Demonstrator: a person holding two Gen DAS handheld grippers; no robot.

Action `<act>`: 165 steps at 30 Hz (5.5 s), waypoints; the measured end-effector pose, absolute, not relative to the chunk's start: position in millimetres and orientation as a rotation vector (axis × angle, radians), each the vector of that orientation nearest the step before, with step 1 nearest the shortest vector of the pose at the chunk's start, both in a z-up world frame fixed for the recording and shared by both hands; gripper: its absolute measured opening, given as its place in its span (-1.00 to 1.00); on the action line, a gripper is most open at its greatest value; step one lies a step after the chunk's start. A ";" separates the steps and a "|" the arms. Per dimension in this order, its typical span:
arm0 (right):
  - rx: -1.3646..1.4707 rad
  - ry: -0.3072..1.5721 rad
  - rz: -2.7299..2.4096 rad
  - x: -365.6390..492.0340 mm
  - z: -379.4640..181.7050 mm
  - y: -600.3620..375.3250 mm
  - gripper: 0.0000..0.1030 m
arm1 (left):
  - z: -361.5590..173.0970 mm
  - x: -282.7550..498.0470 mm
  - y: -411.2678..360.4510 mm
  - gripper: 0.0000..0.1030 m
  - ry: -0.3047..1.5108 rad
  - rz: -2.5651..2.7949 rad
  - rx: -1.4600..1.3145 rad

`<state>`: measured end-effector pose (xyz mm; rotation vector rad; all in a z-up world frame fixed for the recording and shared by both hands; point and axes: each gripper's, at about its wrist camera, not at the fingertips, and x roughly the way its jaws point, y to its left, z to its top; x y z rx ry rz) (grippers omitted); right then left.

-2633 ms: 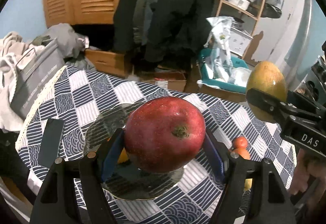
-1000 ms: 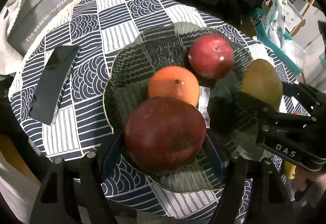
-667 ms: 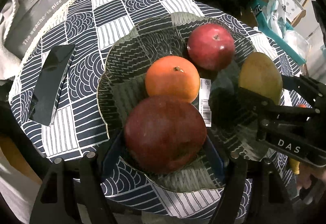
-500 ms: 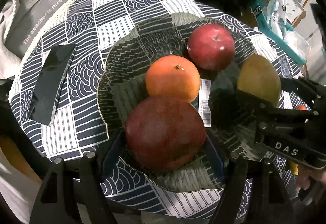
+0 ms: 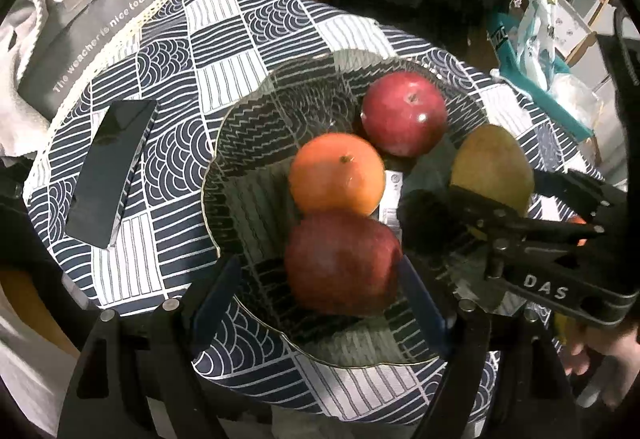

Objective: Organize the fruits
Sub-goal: 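Lower the red apple and yellow pear into the glass plate and open both grippers, then move both grippers back toward the oranges and green pear on the cloth, then grasp a small tangerine with the left gripper while the right gripper grasps the green pear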

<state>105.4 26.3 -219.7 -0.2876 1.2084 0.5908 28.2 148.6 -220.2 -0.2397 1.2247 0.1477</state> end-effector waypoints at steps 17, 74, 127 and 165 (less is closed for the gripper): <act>-0.204 1.097 0.605 103.0 -172.6 22.1 0.64 | -200.4 24.1 154.7 0.60 1.174 0.147 -0.267; -0.028 1.129 0.151 19.2 -136.1 -209.7 0.64 | -175.7 18.7 -41.4 0.67 1.123 -0.216 0.084; 0.033 1.286 0.062 16.2 -215.1 -266.0 0.45 | -232.7 54.5 -83.7 0.67 1.244 -0.278 0.125; 0.177 1.216 0.010 42.9 -211.7 -326.6 0.45 | -264.7 49.0 -157.2 -0.12 1.289 -0.438 0.215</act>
